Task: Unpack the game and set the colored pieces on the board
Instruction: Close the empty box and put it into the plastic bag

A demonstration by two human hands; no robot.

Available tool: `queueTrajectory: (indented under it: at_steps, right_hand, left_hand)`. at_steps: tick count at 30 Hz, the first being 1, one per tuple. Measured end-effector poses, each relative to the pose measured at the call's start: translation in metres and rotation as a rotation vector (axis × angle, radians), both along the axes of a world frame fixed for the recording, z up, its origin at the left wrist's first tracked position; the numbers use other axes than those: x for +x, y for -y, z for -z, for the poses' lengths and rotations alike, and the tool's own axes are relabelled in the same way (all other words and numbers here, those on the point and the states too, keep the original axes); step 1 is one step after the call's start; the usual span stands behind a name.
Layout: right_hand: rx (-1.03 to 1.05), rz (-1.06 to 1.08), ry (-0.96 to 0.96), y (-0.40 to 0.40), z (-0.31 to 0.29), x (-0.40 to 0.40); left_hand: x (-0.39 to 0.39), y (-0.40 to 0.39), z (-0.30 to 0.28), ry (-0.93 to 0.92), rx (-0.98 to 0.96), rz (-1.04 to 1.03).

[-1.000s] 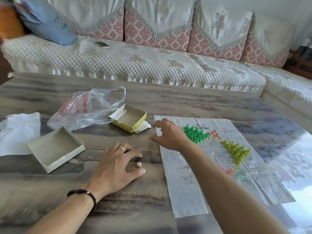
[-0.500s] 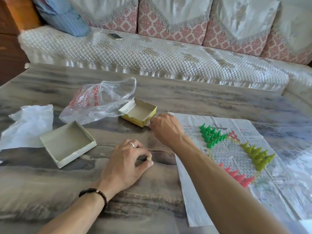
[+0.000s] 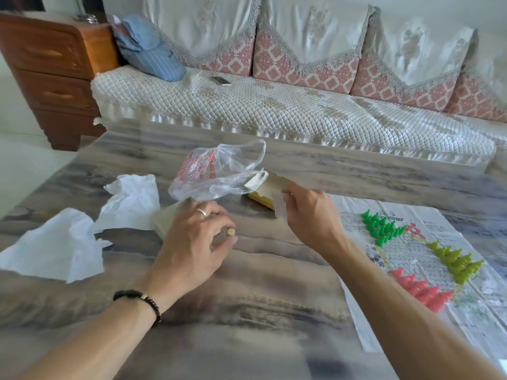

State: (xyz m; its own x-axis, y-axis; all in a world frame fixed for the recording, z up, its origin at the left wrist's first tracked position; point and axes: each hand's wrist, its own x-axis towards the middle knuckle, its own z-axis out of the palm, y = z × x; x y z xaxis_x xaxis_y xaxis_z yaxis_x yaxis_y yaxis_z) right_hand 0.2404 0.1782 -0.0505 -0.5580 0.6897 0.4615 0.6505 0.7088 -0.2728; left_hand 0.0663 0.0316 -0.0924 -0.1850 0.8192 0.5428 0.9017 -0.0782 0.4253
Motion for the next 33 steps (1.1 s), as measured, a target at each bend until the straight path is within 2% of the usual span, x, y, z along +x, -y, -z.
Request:
queueTrajectory:
  at_steps: [4,7,14,15,17,20,22,24,27,33]
  right_hand:
    - [-0.169,-0.098,-0.207,0.023,-0.017,-0.052]
    - [-0.285,-0.17,-0.237,0.037,-0.023,-0.094]
    - [-0.489,-0.219,0.157,0.034,0.003,-0.141]
    - [-0.476,-0.206,0.159,0.032,0.007,-0.14]
    - [-0.365,-0.126,0.034,0.025,0.012,-0.132]
    - [-0.219,0.098,-0.135,0.002,0.018,-0.108]
    - [-0.183,0.271,-0.054,-0.015,0.025,-0.087]
    - [-0.201,0.347,0.133,-0.024,0.033,-0.067]
    - [-0.191,0.294,0.285,-0.028,0.042,-0.05]
    - [-0.275,0.155,0.262,-0.012,0.024,-0.015]
  left_hand:
    - [-0.052,0.03,0.005,0.098,-0.071,-0.257]
    - [-0.07,0.04,0.012,0.172,-0.138,-0.275]
    - [-0.073,0.032,0.019,0.296,-0.167,-0.174]
    - [-0.073,0.029,0.02,0.325,-0.165,-0.164]
    - [-0.072,0.024,0.022,0.362,-0.166,-0.156]
    - [-0.069,0.017,0.022,0.395,-0.171,-0.157]
    - [-0.067,0.013,0.022,0.409,-0.177,-0.155]
    - [-0.065,0.008,0.021,0.408,-0.192,-0.154]
    - [-0.063,0.001,0.017,0.389,-0.262,-0.118]
    - [-0.053,0.004,0.009,0.306,-0.392,0.03]
